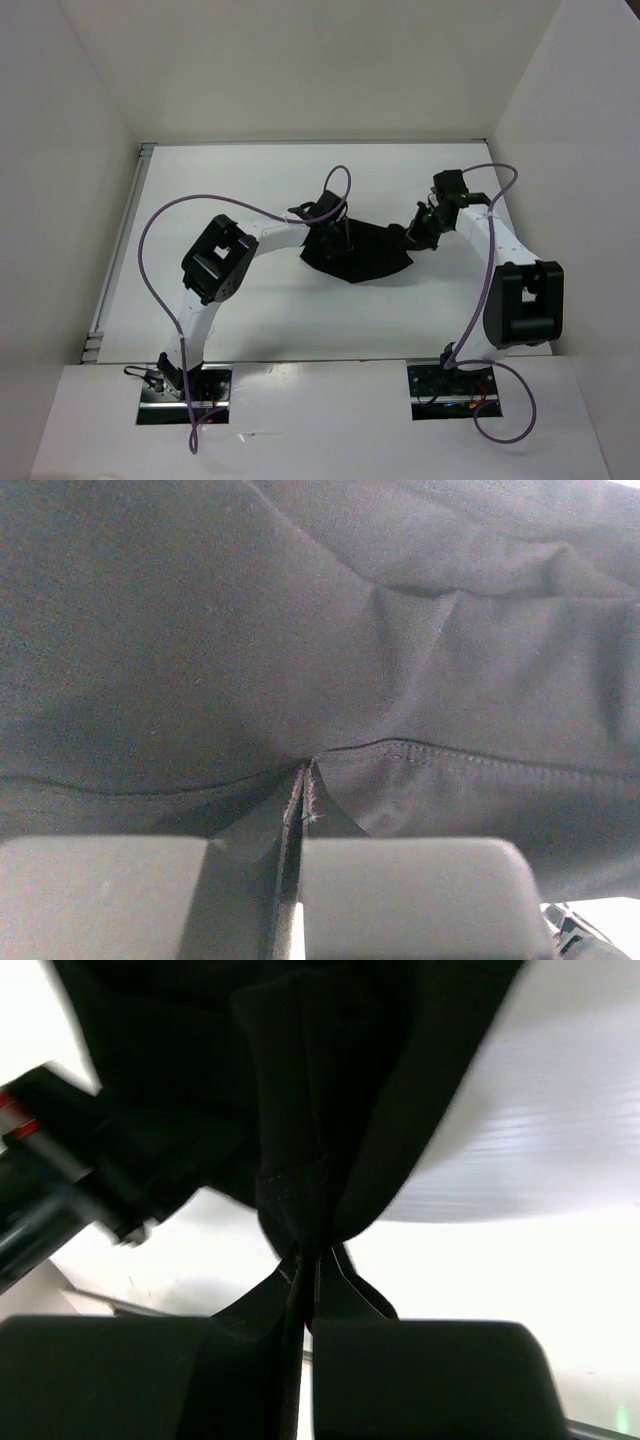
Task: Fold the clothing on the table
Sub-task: Fold the skirt
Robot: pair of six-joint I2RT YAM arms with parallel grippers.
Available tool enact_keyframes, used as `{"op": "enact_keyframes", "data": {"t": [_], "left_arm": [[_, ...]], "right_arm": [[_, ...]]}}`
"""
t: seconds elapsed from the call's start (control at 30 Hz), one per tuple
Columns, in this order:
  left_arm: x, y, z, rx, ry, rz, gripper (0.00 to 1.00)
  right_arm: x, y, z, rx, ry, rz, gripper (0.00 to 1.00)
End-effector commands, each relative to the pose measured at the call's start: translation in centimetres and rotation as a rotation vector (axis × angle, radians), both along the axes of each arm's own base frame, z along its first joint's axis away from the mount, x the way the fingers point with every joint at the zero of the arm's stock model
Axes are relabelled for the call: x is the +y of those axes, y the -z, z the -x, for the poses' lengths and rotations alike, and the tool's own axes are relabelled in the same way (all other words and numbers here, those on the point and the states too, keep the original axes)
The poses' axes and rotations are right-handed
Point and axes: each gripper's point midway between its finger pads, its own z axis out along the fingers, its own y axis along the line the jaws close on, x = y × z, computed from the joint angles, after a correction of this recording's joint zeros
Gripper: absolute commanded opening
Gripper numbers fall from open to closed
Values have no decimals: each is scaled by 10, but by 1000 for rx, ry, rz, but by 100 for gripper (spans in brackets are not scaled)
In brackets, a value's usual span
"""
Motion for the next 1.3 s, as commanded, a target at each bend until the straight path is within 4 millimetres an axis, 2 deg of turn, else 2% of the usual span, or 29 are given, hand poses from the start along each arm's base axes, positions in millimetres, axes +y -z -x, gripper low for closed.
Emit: {"op": "enact_keyframes", "data": {"t": [0.0,0.03,0.07,0.1,0.13,0.17,0.2,0.23,0.27,0.3,0.33,0.37,0.4,0.5,0.53,0.7,0.8,0.9,0.97,1.27], "left_arm": [[16,17,18,57,6,-93,0],[16,17,18,57,6,-93,0],[16,17,18,57,6,-93,0],[18,20,20,64,6,-99,0],[18,20,20,64,6,-99,0],[17,15,19,56,6,-92,0],[20,18,22,64,6,-99,0],[17,12,20,48,6,-85,0],[17,7,19,40,6,-78,0],[19,10,21,48,6,-85,0],[22,4,16,38,-6,-76,0],[25,8,17,40,-12,-90,0],[32,-5,6,20,-37,-72,0],[48,-24,-7,-21,-70,-78,0],[60,-30,-19,-45,-94,-85,0],[98,-73,-49,-145,-182,-113,0],[126,-97,-66,-208,-247,-131,0],[150,-93,-70,-211,-284,-180,0],[159,-79,-64,-179,-291,-203,0],[163,-27,-48,-74,-271,-221,0]], "right_arm": [[33,-41,-8,-94,-61,-33,0],[42,-49,-15,-110,-74,-41,0],[59,-52,-13,-110,-113,-57,0],[69,-48,-14,-95,-140,-64,0],[80,-55,-21,-118,-155,-74,0],[96,-57,-20,-121,-188,-83,0],[108,-59,-21,-130,-219,-110,0],[117,-57,-27,-125,-226,-116,0],[129,-55,-23,-115,-249,-120,0],[135,-53,-28,-116,-259,-121,0],[135,-48,-29,-104,-259,-118,0],[139,-44,-27,-94,-269,-116,0],[140,-46,-29,-106,-270,-119,0],[138,-41,-31,-101,-263,-105,0],[139,-38,-31,-92,-263,-103,0],[148,-30,-25,-75,-289,-92,0],[154,-34,-28,-87,-300,-96,0],[158,-35,-28,-90,-309,-97,0],[161,-34,-29,-92,-314,-90,0],[169,-36,-27,-93,-332,-91,0]]}}
